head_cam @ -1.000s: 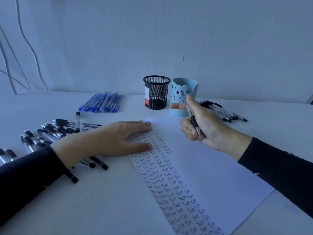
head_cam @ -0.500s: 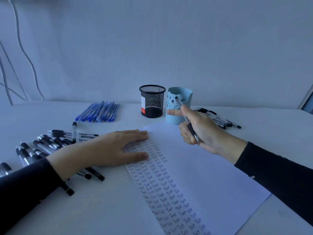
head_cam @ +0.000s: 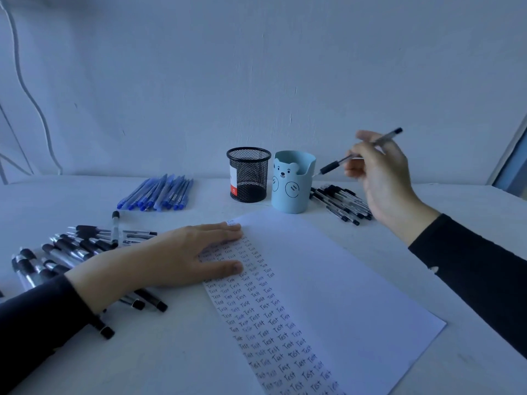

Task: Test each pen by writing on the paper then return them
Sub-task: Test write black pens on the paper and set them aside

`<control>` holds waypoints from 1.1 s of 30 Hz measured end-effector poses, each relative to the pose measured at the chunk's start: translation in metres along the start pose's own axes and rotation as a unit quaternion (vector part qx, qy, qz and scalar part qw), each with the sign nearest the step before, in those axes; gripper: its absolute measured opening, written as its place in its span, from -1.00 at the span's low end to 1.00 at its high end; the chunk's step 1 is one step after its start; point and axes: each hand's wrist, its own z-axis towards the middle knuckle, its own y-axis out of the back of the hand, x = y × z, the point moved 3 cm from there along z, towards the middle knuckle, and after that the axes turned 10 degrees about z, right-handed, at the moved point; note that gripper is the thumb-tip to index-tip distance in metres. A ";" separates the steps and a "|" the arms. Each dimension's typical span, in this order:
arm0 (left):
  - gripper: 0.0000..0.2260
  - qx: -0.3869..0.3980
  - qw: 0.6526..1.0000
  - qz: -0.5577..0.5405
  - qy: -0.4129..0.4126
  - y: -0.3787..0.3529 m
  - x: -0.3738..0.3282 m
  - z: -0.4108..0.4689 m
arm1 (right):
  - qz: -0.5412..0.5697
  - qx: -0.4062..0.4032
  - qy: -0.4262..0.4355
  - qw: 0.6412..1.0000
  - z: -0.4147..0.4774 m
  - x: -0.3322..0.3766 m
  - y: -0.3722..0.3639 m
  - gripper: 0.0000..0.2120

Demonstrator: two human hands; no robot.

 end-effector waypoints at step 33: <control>-0.65 -0.201 0.978 0.018 0.048 0.044 0.071 -0.014 | -0.424 0.259 0.153 0.854 -0.068 -0.058 -0.032 -0.75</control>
